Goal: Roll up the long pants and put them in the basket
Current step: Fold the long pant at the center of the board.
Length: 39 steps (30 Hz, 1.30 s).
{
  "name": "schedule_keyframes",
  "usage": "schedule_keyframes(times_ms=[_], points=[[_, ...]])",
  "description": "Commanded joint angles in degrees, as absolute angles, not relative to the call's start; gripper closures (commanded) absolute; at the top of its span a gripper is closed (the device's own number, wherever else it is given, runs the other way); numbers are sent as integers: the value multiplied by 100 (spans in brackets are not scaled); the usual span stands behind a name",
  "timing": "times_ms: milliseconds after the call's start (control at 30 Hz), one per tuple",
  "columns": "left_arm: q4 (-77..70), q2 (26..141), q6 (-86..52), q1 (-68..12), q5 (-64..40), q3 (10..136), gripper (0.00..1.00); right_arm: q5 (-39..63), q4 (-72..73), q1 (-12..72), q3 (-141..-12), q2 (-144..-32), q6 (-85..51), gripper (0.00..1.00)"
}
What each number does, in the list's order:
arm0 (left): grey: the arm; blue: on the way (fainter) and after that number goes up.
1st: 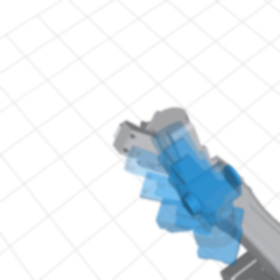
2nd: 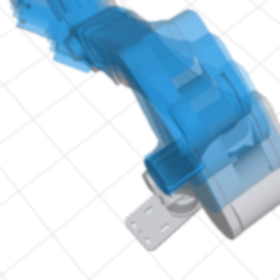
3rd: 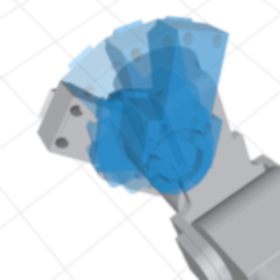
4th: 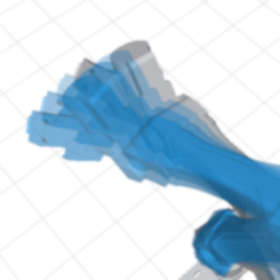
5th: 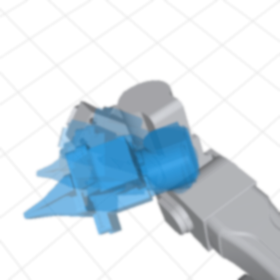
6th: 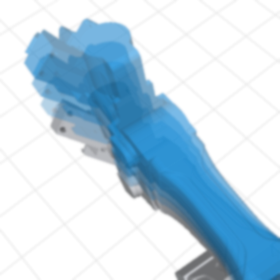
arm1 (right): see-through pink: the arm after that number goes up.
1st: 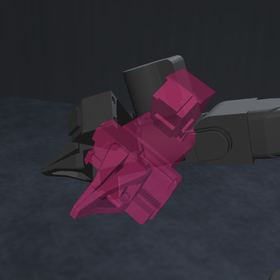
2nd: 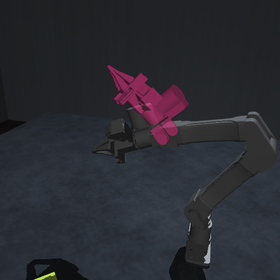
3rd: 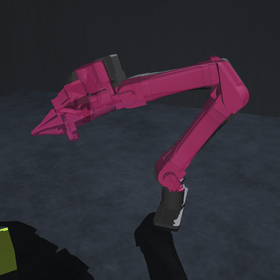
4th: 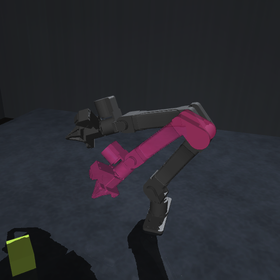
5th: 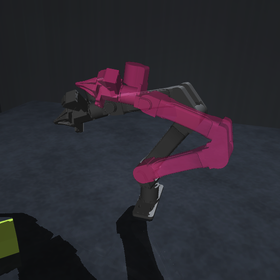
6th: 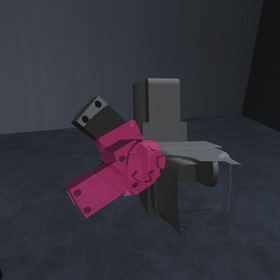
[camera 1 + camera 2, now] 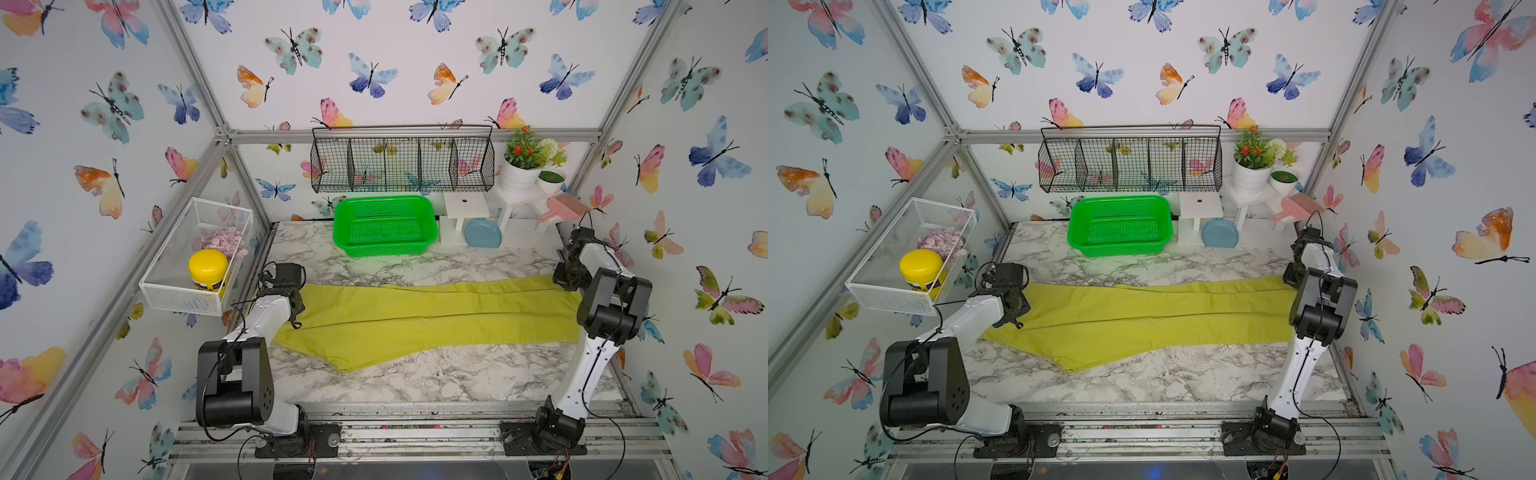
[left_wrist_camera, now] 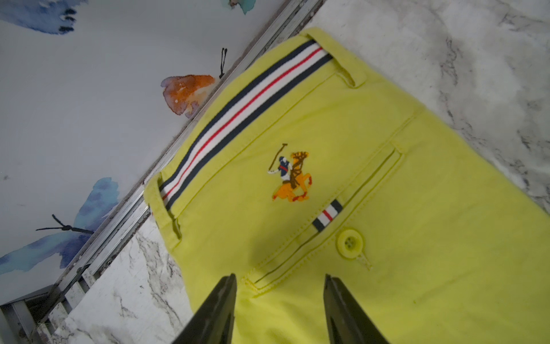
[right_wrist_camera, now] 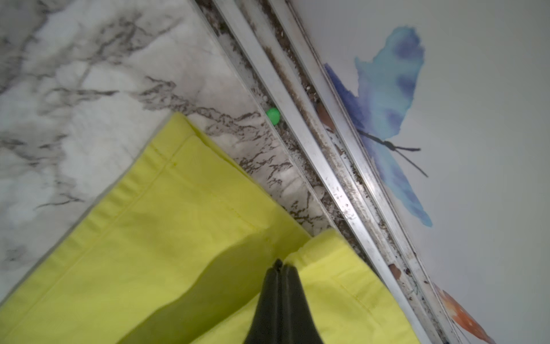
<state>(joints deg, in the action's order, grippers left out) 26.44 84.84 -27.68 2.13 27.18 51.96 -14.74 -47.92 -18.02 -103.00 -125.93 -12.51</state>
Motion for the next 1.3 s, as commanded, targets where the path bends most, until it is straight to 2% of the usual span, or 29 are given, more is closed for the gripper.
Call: schedule_keyframes(times_ms=[0,433,467,500,600,667,867,1067,1267], points=[[2742,8407,-2859,195,2754,5142,48,-1559,-4862,-1823,-10750,-12434,-1239,98],[2872,8446,-3076,189,2869,5104,48,-1181,-5273,-1797,-12543,-13585,-1224,97],[2881,8446,-3093,189,2879,5113,48,-1169,-5289,-1779,-12626,-13679,-1222,94],[2891,8461,-3115,191,2886,5107,48,-1157,-5286,-1756,-12700,-13776,-1217,87],[2918,8490,-3168,187,2905,5119,48,-1098,-5321,-1700,-12837,-13963,-1200,57],[2935,8515,-3208,185,2877,5141,47,-1140,-5269,-1653,-12786,-13902,-1196,50],[2877,8521,-3137,-143,2889,5356,45,-738,-4660,-1560,-11743,-12880,-1292,45],[2830,8807,-3077,-798,3006,5728,44,-1100,-4232,-1567,-9930,-11697,-1772,30],[2821,8934,-3053,-913,2882,5802,44,-794,-3505,-1925,-8041,-10812,-2267,26]])
